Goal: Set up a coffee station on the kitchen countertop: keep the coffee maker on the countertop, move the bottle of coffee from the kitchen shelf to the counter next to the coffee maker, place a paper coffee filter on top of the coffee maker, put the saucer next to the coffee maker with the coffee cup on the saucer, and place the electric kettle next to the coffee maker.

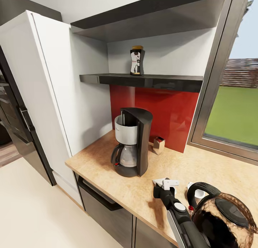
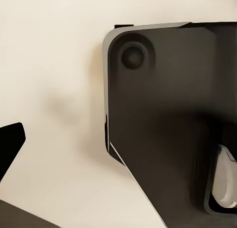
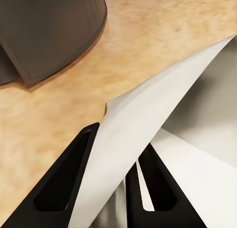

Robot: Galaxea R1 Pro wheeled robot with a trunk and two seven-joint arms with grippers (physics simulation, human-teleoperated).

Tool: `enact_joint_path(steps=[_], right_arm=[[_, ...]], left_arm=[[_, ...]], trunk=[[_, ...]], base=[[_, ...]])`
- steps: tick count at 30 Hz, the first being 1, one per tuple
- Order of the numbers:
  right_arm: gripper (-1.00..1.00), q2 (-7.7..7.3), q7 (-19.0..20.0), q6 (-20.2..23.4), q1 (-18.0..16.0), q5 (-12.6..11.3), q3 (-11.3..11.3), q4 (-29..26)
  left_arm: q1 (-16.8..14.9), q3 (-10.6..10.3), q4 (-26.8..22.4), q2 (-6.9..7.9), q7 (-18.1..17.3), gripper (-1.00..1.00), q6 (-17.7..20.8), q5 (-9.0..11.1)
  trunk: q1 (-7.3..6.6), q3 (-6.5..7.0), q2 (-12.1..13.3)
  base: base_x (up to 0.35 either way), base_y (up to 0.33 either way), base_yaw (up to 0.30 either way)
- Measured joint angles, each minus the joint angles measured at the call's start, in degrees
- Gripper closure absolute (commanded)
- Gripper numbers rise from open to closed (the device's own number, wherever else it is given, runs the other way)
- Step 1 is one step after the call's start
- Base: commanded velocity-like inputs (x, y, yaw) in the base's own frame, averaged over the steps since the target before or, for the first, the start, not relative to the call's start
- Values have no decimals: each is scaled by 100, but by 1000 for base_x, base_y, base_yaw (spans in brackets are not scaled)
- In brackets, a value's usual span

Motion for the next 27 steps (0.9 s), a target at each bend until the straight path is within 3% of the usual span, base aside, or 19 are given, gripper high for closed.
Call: enact_joint_path(steps=[24, 27], right_arm=[[100, 8, -4, 31, 0, -8, 1, -72], [100, 107, -73, 131, -96, -12, -23, 23]], left_arm=[[-1, -10, -5, 3, 0, -100, -7, 0], [1, -6, 16, 58, 0, -100, -16, 16]], trunk=[[0, 0, 0], [1, 0, 2]], base=[[-3, 11, 0], [0, 0, 0]])
